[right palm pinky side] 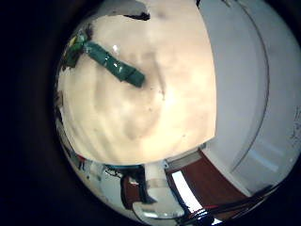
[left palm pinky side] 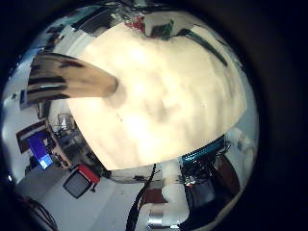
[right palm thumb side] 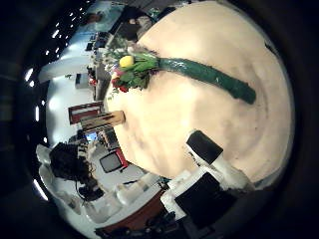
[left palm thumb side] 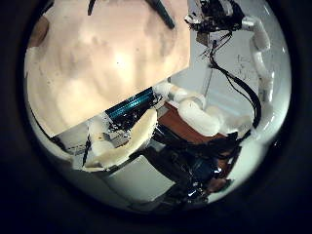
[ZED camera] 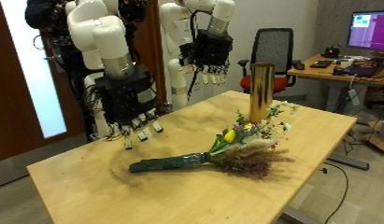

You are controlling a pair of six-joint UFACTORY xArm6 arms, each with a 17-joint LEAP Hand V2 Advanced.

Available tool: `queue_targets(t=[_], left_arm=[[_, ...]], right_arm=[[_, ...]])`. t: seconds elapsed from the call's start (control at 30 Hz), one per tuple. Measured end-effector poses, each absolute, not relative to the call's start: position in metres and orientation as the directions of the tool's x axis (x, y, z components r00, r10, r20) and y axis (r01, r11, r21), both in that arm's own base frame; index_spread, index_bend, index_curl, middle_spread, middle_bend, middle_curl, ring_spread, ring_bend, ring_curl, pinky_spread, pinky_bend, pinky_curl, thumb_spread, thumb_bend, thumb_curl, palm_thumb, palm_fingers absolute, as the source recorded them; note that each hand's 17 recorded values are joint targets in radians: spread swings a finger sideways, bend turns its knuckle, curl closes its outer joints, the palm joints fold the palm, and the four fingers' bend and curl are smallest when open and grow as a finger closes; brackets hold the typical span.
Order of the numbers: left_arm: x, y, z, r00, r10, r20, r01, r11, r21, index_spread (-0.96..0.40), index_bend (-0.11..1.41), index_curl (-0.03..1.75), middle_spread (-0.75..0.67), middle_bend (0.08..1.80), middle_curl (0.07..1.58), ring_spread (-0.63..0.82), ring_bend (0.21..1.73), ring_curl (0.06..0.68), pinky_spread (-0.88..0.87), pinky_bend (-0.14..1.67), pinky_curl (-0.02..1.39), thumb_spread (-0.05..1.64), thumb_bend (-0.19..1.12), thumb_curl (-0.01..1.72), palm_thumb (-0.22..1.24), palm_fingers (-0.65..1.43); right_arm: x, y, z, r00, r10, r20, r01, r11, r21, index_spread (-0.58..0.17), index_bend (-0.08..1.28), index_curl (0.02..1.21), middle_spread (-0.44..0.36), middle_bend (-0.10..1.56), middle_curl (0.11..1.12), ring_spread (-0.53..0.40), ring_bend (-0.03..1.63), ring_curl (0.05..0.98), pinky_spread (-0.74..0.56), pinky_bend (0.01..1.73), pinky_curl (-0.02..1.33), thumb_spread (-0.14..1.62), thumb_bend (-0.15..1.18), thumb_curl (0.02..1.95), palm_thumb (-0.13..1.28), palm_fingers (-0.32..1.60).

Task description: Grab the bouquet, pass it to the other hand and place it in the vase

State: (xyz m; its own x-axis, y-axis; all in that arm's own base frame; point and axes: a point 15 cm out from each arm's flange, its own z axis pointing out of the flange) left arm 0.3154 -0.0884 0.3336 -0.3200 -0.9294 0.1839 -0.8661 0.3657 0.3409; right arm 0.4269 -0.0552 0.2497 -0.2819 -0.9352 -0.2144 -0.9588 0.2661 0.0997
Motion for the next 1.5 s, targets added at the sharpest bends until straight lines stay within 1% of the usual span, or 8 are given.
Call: queue_targets(t=[0.07,0.13,0.2,0.4,0.57,0.73,1.1,1.5], left_arm=[[0.316,-0.088,0.333,-0.321,-0.929,0.186,-0.865,0.367,0.343,0.14,0.20,0.44,0.33,0.19,0.29,0.56,0.30,0.221,0.54,0.18,0.24,0.96,-0.03,0.30,0.38,0.21],[0.316,-0.088,0.331,-0.319,-0.929,0.187,-0.863,0.366,0.347,0.14,0.20,0.44,0.33,0.19,0.29,0.56,0.30,0.221,0.54,0.18,0.24,0.96,-0.03,0.30,0.37,0.21],[0.317,-0.087,0.329,-0.316,-0.930,0.187,-0.863,0.364,0.352,0.15,0.20,0.44,0.33,0.19,0.29,0.56,0.30,0.221,0.54,0.18,0.24,0.96,-0.03,0.30,0.37,0.20],[0.326,-0.084,0.327,-0.308,-0.932,0.190,-0.865,0.358,0.353,0.15,0.20,0.44,0.34,0.18,0.29,0.56,0.30,0.221,0.54,0.18,0.24,0.96,-0.03,0.30,0.37,0.20],[0.326,-0.082,0.325,-0.307,-0.932,0.192,-0.863,0.357,0.356,0.15,0.20,0.44,0.34,0.19,0.29,0.56,0.29,0.218,0.54,0.18,0.24,0.96,-0.03,0.30,0.37,0.20],[0.329,-0.083,0.324,-0.307,-0.932,0.192,-0.862,0.358,0.358,0.15,0.20,0.44,0.34,0.19,0.29,0.56,0.29,0.218,0.54,0.18,0.24,0.96,-0.03,0.30,0.37,0.20],[0.327,-0.084,0.323,-0.309,-0.931,0.194,-0.858,0.361,0.366,0.15,0.20,0.44,0.34,0.19,0.30,0.56,0.29,0.218,0.54,0.18,0.24,0.96,-0.03,0.30,0.37,0.20],[0.326,-0.082,0.325,-0.306,-0.932,0.194,-0.860,0.358,0.364,0.15,0.20,0.44,0.34,0.19,0.30,0.56,0.29,0.218,0.54,0.18,0.24,0.96,-0.03,0.30,0.37,0.20]], right_arm=[[0.439,-0.057,0.248,-0.294,-0.929,-0.226,-0.956,0.288,0.060,-0.160,0.06,0.20,0.182,0.26,0.35,0.146,0.58,0.242,0.28,0.67,0.29,1.08,-0.03,0.40,0.68,0.02],[0.458,-0.062,0.251,-0.302,-0.923,-0.238,-0.949,0.314,-0.013,-0.175,0.11,0.19,0.199,0.21,0.34,0.168,0.58,0.240,0.28,0.71,0.30,1.07,-0.03,0.40,0.66,-0.03],[0.473,-0.066,0.250,-0.310,-0.918,-0.246,-0.940,0.335,-0.062,-0.151,0.12,0.18,0.206,0.21,0.34,0.175,0.58,0.240,0.28,0.72,0.30,1.07,-0.03,0.40,0.66,-0.03],[0.475,-0.062,0.217,-0.338,-0.909,-0.244,-0.937,0.350,-0.002,-0.103,0.13,0.18,0.207,0.25,0.35,0.173,0.59,0.240,0.28,0.70,0.29,1.04,-0.03,0.39,0.64,-0.01],[0.474,-0.059,0.202,-0.345,-0.908,-0.240,-0.937,0.348,0.029,-0.068,0.15,0.21,0.233,0.28,0.34,0.186,0.56,0.233,0.27,0.65,0.28,1.03,-0.02,0.39,0.64,0.01],[0.469,-0.058,0.189,-0.354,-0.906,-0.233,-0.935,0.348,0.066,-0.043,0.15,0.23,0.234,0.30,0.34,0.190,0.53,0.226,0.27,0.62,0.27,1.03,-0.02,0.39,0.64,0.04],[0.462,-0.043,0.167,-0.333,-0.917,-0.219,-0.942,0.311,0.130,-0.024,0.15,0.25,0.216,0.31,0.34,0.193,0.51,0.227,0.27,0.53,0.26,1.01,-0.02,0.41,0.71,0.09],[0.454,-0.027,0.153,-0.314,-0.926,-0.211,-0.941,0.274,0.199,-0.034,0.16,0.27,0.211,0.31,0.34,0.195,0.47,0.217,0.27,0.43,0.25,0.99,-0.02,0.43,0.76,0.14]])
